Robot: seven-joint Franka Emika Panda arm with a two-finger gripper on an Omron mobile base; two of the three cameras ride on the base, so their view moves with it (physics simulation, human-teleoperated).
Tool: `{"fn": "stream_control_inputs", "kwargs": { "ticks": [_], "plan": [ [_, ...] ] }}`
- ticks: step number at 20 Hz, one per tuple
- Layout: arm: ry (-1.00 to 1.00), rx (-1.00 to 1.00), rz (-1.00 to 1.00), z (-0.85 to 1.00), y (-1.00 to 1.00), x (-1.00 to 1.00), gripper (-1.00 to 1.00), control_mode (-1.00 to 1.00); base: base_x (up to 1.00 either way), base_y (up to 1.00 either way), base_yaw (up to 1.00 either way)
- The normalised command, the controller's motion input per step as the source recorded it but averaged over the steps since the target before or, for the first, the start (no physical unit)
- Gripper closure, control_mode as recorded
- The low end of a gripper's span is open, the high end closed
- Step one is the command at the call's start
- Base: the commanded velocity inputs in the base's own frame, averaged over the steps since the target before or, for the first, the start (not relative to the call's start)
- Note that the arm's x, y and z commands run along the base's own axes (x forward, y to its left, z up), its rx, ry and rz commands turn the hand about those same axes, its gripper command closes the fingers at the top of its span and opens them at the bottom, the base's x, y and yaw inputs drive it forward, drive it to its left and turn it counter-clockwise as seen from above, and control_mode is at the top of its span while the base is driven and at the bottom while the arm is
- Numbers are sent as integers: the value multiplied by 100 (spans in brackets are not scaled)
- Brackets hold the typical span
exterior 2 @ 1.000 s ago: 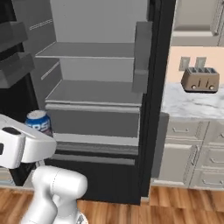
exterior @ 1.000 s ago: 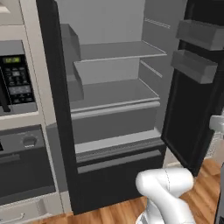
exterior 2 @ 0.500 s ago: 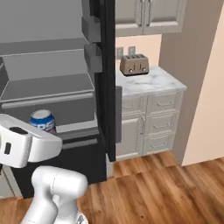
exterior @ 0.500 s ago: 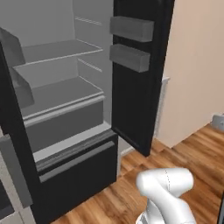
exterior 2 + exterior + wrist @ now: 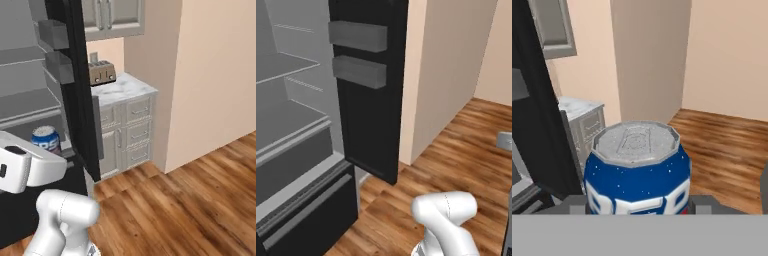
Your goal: Open the fridge, grab two sodas, and place both sodas inside the bowl with ice on the dining counter.
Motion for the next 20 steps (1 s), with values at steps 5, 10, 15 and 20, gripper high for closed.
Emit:
{"fn": "stream_control_inputs", "kwargs": {
  "ticks": [5, 10, 15, 20],
  "plan": [
    [0, 0, 0, 0, 0, 0, 100, 100, 62, -12, -39],
    [0, 0, 0, 0, 0, 0, 100, 100, 65, -32, -28],
    [0, 0, 0, 0, 0, 0, 100, 100, 85, -44, -10],
    [0, 0, 0, 0, 0, 0, 100, 100, 95, -32, -9]
  ]
}}
